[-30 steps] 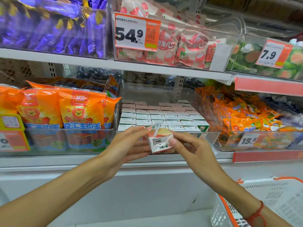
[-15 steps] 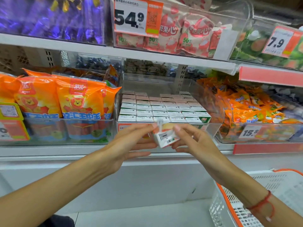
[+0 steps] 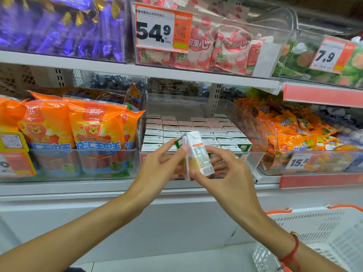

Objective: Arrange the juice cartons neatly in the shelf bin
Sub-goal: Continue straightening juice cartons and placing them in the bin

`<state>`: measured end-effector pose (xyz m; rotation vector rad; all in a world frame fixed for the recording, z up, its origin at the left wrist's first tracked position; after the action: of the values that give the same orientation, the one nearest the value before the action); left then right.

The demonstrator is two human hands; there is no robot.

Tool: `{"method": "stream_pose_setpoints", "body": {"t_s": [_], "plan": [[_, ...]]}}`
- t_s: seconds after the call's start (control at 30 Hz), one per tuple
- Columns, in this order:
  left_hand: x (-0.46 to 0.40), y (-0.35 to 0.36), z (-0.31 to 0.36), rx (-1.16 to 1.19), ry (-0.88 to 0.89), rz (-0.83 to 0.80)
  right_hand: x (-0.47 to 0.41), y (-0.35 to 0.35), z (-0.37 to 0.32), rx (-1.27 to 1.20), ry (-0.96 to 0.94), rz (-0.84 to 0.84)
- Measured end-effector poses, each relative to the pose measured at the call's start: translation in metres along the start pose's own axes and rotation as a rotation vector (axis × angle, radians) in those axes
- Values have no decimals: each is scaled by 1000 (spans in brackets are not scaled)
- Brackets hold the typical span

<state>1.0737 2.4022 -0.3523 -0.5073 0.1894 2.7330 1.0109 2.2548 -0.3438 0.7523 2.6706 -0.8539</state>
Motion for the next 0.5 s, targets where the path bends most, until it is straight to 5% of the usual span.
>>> {"method": "stream_pose_setpoints", "body": {"t_s": [0.17, 0.37, 0.5], "plan": [[5, -3, -6, 68, -116, 2, 10, 10, -7, 158, -200, -30], [0, -8, 3, 185, -173, -125, -2, 12, 5, -227, 233, -460], [0, -3, 0, 182, -181, -99, 1, 16, 3, -366, 263, -389]]}}
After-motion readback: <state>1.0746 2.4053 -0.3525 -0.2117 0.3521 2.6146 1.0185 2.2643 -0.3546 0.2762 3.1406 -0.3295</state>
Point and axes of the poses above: each hand's wrist, its own x-axis away from the middle knuckle, its own y-axis out of the palm, z = x × y, the point moved 4 cm from there along -x, towards the middle knuckle, and after that the axes turned 13 degrees about y, right-handed, at the moved point
